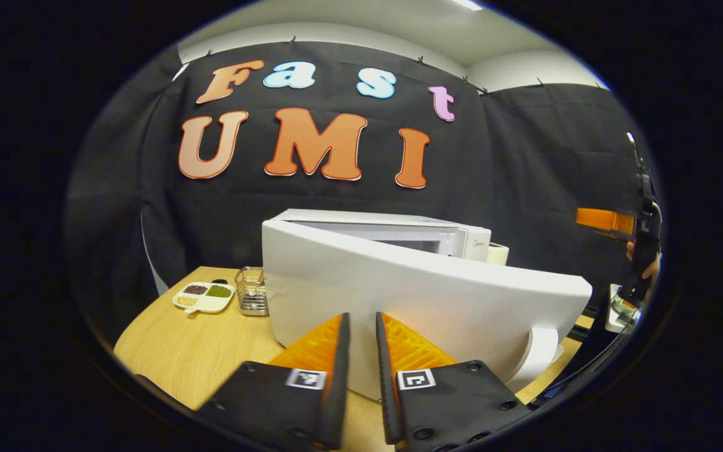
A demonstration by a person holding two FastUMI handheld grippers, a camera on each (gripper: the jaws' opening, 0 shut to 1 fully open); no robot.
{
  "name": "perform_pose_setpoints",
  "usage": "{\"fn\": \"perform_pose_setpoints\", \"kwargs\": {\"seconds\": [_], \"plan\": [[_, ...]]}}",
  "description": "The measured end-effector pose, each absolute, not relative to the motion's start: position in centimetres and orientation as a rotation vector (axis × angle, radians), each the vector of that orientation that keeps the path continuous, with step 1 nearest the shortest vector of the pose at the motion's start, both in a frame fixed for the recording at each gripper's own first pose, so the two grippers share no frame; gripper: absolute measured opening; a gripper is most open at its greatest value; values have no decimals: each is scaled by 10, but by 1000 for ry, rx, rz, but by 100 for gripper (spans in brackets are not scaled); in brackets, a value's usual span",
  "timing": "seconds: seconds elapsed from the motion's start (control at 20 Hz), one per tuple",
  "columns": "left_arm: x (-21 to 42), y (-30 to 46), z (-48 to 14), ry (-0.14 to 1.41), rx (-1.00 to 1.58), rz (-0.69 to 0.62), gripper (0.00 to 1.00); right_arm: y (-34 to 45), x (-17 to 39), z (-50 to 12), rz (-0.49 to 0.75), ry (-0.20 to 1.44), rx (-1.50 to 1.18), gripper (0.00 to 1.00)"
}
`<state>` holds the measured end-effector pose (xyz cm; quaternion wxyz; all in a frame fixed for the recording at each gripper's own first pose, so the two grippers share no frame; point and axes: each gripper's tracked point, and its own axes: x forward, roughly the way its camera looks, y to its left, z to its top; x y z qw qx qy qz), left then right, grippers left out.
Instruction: Open the microwave oven with the left hand, put the food in, and close the microwave oven.
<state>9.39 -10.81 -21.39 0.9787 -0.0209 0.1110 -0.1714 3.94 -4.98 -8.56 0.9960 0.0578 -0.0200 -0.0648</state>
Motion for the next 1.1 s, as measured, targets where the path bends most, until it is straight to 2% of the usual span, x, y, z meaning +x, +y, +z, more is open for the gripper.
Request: {"fn": "perform_pose_setpoints", "kwargs": {"seconds": [0.05, 0.35, 0.55, 0.6, 0.65, 0.85, 1.1], "plan": [[100, -114, -217, 244, -49, -346, 5, -56, 39, -85, -139, -44, 118, 95], [116, -162, -230, 285, -30, -414, 5, -89, 37, -91, -188, -42, 126, 95], [142, -180, -228, 260, 52, -383, 5, -106, 41, -101, -213, -26, 135, 95], [148, -186, -227, 255, 58, -382, 8, -111, 42, -103, -223, -21, 135, 95], [154, -189, -225, 252, 62, -378, 5, -117, 43, -106, -231, -16, 135, 95], [180, -200, -225, 246, 82, -357, 7, -134, 47, -111, -265, -7, 144, 94], [205, -205, -229, 248, 92, -321, 5, -149, 48, -121, -298, 0, 136, 95]]}}
